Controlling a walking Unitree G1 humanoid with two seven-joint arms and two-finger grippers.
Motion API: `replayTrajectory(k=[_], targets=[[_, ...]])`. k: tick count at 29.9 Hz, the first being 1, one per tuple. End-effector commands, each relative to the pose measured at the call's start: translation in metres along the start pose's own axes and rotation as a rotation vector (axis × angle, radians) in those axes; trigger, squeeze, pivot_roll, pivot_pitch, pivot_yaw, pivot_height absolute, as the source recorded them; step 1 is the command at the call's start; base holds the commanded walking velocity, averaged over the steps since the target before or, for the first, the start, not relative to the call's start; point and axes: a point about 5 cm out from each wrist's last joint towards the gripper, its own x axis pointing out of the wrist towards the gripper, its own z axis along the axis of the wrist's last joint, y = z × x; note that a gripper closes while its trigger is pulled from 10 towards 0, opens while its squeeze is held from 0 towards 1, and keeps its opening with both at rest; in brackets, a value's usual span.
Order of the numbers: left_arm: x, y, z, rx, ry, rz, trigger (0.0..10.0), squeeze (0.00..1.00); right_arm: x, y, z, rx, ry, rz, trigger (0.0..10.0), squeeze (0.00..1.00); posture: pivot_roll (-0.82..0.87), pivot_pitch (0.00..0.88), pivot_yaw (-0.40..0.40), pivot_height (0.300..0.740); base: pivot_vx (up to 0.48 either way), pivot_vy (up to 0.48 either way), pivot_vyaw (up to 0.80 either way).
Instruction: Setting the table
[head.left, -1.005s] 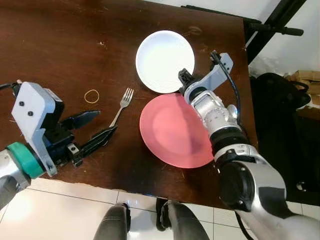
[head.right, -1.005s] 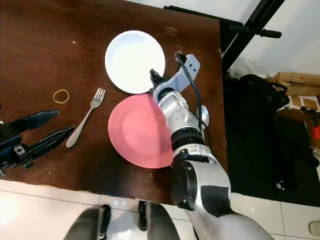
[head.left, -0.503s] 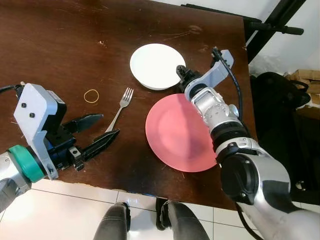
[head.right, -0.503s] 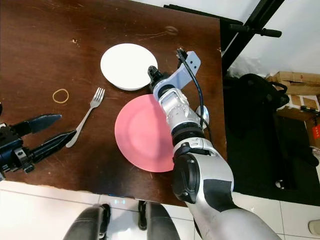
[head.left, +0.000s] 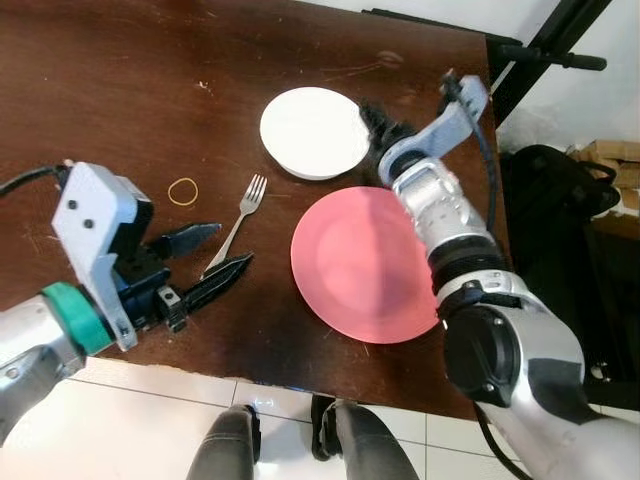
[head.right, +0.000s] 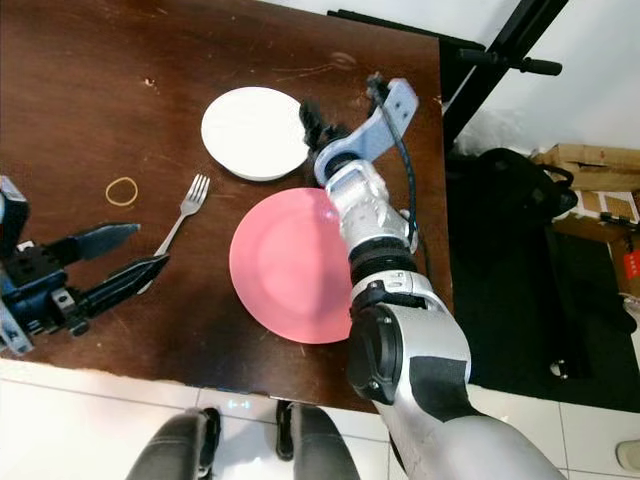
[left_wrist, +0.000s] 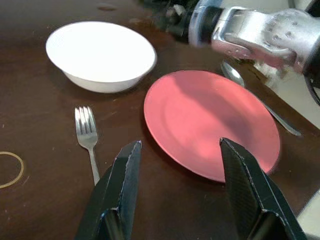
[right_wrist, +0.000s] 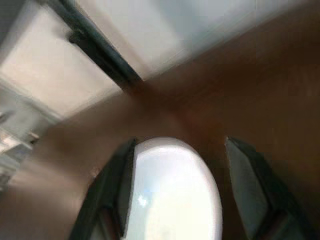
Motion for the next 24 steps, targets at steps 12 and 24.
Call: replayTrajectory(k=[12, 24], targets=[[0.053, 0.02, -0.034, 0.047, 0.003, 0.254, 10.0, 0.0, -0.112, 0.004, -0.017, -0.484, -0.112, 0.04, 10.0, 0.0, 0.07, 0.004, -0.001, 0.74, 0.0, 0.0, 0.0], [0.091, 0.031, -0.057, 0.032, -0.023, 0.457, 10.0, 0.0, -0.125, -0.008, -0.024, -0.515, -0.079, -0.064, 10.0, 0.0, 0.02, 0.0, 0.009, 0.74, 0.0, 0.0, 0.0]])
